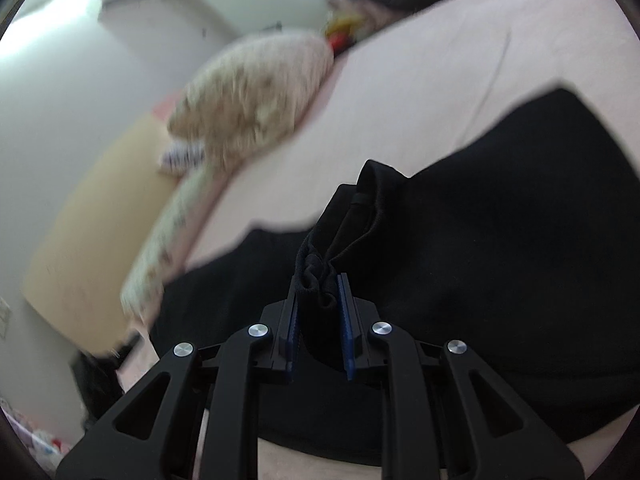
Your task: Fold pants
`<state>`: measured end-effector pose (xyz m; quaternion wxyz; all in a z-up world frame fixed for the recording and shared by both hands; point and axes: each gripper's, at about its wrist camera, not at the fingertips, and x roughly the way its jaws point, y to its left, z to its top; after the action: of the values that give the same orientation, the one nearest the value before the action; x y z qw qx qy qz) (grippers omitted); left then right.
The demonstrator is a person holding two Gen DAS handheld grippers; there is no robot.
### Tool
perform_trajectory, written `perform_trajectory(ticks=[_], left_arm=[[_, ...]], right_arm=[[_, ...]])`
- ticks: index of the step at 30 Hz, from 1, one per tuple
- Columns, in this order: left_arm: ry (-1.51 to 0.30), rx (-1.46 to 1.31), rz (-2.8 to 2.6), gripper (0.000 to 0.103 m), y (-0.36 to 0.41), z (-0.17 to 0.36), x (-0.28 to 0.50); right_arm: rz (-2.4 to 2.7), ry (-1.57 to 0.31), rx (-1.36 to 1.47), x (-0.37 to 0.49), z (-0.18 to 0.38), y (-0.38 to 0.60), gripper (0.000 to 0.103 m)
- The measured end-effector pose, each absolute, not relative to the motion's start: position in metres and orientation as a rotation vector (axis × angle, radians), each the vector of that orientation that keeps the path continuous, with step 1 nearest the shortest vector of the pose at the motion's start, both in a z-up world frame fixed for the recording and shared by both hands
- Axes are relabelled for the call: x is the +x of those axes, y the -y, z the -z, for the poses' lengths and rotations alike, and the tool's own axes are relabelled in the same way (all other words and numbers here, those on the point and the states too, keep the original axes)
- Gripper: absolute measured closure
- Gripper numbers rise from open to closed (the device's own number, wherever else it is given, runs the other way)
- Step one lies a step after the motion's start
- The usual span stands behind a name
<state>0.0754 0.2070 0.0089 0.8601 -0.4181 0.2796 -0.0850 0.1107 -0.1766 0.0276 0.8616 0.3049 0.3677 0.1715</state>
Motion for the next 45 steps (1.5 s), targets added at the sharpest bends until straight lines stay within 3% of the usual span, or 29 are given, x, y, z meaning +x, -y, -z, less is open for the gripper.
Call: perform_trajectory(ticks=[5,9,14,16,17,18,19,22,24,31,33,36,37,45], left_arm=[[-0.605,-0.9,0.184,0.002,-0.21,-0.006,0.079],[-0.589,-0.904,0.194,0.002,-0.211,-0.008,0.077],[-0.59,-0.888,0.194,0.002,-0.21,-0.008,0.077],[-0.595,-0.891,0.19,0.002,-0.211,-0.006,0.077],[-0.596,-0.894,0.189,0.002,-0.211,-0.007,0.078],[-0.596,-0.899,0.19,0.002,-0.212,-0.007,0.078],[-0.596,-0.904,0.192,0.002,-0.212,-0.006,0.078],[-0.591,-0.918,0.194,0.002,-0.214,-0.006,0.076],[-0.582,-0.92,0.188,0.002,-0.216,-0.007,0.075],[-0.593,-0.949,0.192,0.002,-0.219,-0.003,0.075],[-0.598,-0.95,0.19,0.002,-0.22,-0.003,0.075],[-0.604,-0.96,0.191,0.002,-0.221,-0.002,0.076],[-0.604,-0.965,0.193,0.002,-0.221,-0.001,0.076],[-0.574,-0.977,0.19,0.002,-0.223,-0.003,0.071]], right_arm=[[-0.326,-0.814,0.623,0.105,-0.013,0.161,0.085],[-0.36,-0.758,0.603,0.109,-0.038,0.152,0.085],[-0.329,-0.871,0.238,0.111,-0.035,0.089,0.083],[-0.315,-0.901,0.122,0.106,-0.027,0.075,0.069],[-0.338,-0.893,0.105,0.101,-0.028,0.073,0.054],[-0.356,-0.89,0.101,0.098,-0.031,0.071,0.045],[-0.378,-0.885,0.097,0.092,-0.035,0.071,0.045],[-0.423,-0.783,0.129,0.073,-0.051,0.083,0.048],[-0.372,-0.731,0.145,0.072,-0.06,0.091,0.057],[-0.299,-0.846,0.055,0.093,-0.027,0.073,0.06],[-0.278,-0.823,0.03,0.09,-0.021,0.072,0.069],[-0.33,-0.838,0.27,0.095,-0.017,0.103,0.088],[-0.334,-0.842,0.316,0.1,-0.015,0.107,0.09],[-0.412,-0.71,0.446,0.092,-0.052,0.116,0.092]])
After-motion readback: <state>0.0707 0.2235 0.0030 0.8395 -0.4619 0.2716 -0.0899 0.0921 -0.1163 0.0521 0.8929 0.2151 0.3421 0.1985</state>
